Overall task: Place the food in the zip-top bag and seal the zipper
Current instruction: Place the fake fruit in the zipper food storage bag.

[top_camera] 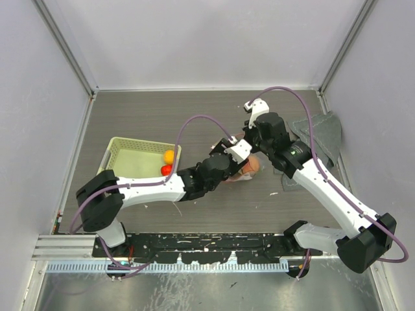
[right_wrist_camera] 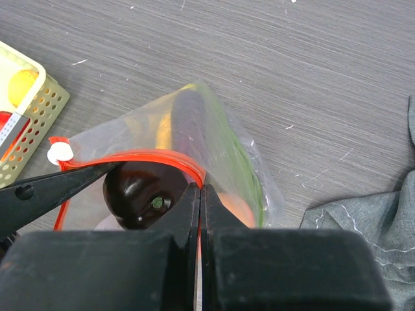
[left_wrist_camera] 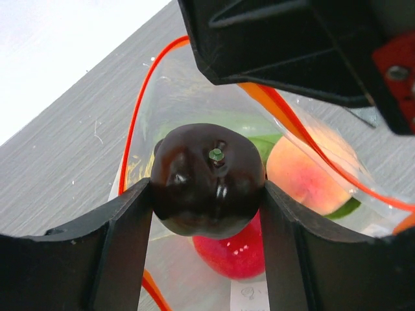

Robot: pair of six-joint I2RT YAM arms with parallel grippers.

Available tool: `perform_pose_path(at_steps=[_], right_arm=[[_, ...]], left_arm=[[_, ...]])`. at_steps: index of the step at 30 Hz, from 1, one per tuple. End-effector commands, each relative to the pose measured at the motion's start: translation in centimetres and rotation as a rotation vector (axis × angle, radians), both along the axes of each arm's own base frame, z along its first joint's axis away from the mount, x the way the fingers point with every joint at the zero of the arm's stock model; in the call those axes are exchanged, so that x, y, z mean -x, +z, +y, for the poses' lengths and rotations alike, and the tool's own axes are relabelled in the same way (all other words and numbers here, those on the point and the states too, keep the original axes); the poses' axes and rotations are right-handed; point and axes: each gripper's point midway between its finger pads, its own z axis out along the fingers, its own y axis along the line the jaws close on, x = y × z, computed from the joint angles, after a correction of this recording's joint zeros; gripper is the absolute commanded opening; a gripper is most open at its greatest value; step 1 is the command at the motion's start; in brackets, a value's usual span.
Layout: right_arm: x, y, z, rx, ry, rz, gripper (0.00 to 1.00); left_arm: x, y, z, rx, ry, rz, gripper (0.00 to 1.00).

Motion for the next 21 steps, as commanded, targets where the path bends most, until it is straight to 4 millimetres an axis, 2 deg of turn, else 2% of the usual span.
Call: perform_pose_path(at_steps=[1, 7, 15, 21], right_arm=[[-0.4, 2.8, 0.7, -0.057, 0.014, -0.069, 0.00], [-0.4, 2.9, 0.7, -0.059, 0.015, -0.071, 0.00], [-0.3, 2.9, 0.8, -0.064, 0.018, -0.070, 0.00], [-0.3, 2.8, 0.9, -0.066, 0.021, -0.069, 0.00]], left_arm=[[-2.1, 3.5, -0.4, 0.102, 0.113, -0.094, 0.58], [-3.0, 2.4, 0.2, 0.080, 0.193, -0.104, 0.66], [-2.6, 2.0, 0.5, 0.097, 0.179, -0.083, 0.82], [-2.0, 2.4, 0.8, 0.119, 0.168, -0.057, 0.86]])
